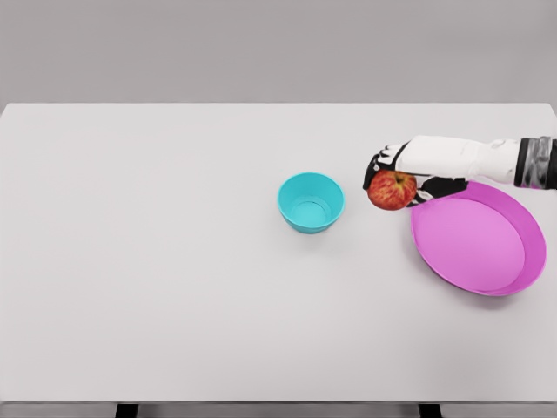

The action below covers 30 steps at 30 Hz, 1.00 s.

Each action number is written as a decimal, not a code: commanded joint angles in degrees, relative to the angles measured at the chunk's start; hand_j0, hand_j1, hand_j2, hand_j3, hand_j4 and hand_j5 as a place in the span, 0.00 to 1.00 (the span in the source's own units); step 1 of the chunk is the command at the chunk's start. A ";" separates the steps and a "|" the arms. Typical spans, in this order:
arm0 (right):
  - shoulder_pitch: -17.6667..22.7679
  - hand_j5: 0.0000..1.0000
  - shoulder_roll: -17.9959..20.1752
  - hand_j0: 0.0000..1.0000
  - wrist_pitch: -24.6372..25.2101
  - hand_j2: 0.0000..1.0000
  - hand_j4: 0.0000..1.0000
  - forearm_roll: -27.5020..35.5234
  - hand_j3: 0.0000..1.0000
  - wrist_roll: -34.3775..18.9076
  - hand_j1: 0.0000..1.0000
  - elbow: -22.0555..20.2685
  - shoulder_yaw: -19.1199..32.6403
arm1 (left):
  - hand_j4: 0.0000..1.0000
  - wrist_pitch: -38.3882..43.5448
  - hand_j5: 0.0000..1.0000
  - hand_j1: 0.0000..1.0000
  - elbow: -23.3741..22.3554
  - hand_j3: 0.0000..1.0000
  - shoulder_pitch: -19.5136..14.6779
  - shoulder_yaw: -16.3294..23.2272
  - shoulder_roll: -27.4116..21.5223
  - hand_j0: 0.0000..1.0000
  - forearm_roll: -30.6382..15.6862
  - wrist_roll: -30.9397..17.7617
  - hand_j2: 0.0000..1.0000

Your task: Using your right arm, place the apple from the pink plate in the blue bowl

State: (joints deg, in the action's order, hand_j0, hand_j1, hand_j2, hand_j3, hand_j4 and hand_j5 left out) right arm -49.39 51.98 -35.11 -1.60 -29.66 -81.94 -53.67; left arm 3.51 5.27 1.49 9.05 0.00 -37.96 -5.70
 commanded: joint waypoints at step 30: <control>-5.19 0.93 -15.24 0.93 7.42 0.93 0.93 -4.99 0.93 -3.47 0.93 6.09 -1.08 | 1.00 0.00 1.00 1.00 0.00 1.00 0.00 0.00 0.00 1.00 -0.01 -0.01 1.00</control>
State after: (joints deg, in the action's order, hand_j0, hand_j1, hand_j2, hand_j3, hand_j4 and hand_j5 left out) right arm -54.58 36.52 -28.00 -6.76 -33.19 -75.48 -54.81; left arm 3.51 5.28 1.49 9.05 0.00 -37.97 -5.70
